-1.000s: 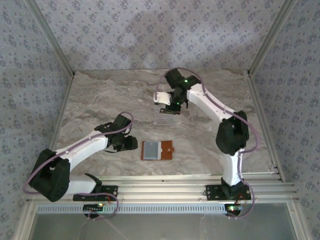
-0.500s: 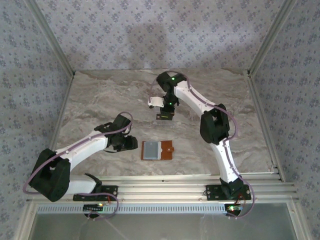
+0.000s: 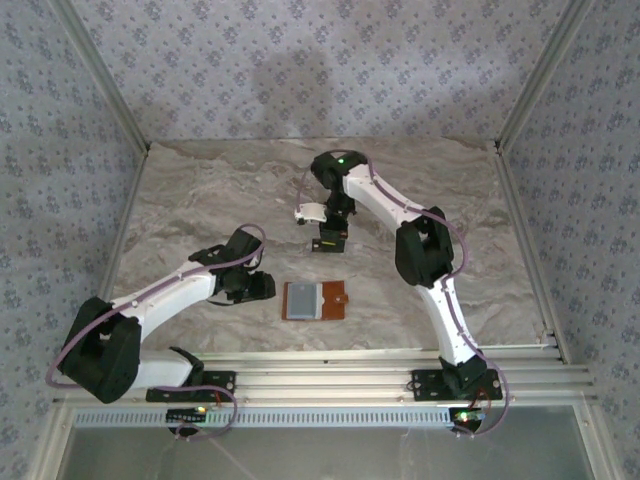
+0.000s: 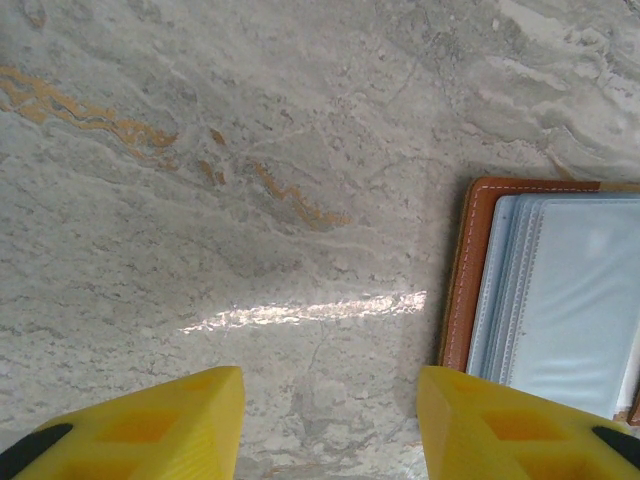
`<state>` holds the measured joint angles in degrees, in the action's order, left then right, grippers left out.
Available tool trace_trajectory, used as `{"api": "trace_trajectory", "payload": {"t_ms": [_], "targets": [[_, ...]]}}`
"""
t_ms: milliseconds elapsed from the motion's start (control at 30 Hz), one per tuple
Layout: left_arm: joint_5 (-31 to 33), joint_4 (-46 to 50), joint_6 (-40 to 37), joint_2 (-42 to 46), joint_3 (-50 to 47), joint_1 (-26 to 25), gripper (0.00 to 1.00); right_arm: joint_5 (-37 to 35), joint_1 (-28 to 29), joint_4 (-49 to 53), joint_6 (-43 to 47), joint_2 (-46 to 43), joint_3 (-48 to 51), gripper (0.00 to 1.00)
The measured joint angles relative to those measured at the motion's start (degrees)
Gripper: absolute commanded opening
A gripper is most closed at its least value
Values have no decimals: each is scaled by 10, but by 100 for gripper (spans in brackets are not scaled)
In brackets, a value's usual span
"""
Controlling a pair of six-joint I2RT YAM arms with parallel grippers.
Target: Take the credit cards out of the card holder
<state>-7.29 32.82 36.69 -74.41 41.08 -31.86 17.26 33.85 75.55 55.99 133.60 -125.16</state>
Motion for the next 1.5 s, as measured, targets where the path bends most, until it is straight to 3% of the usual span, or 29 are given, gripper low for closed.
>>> {"api": "trace_trajectory", "payload": {"t_ms": [600, 1133, 1400, 1500], "targets": [[0, 3, 0, 0, 0, 3, 49, -59, 0, -37, -5, -8, -33, 0], [0, 10, -2, 0, 6, 4, 49, -34, 1, -25, -2, 24, -34, 0], [1, 19, -5, -13, 16, 7, 50, -29, 0, -26, -1, 49, -40, 23], [1, 22, -7, -17, 19, 8, 50, -31, 0, -32, -1, 50, -47, 28]]}}
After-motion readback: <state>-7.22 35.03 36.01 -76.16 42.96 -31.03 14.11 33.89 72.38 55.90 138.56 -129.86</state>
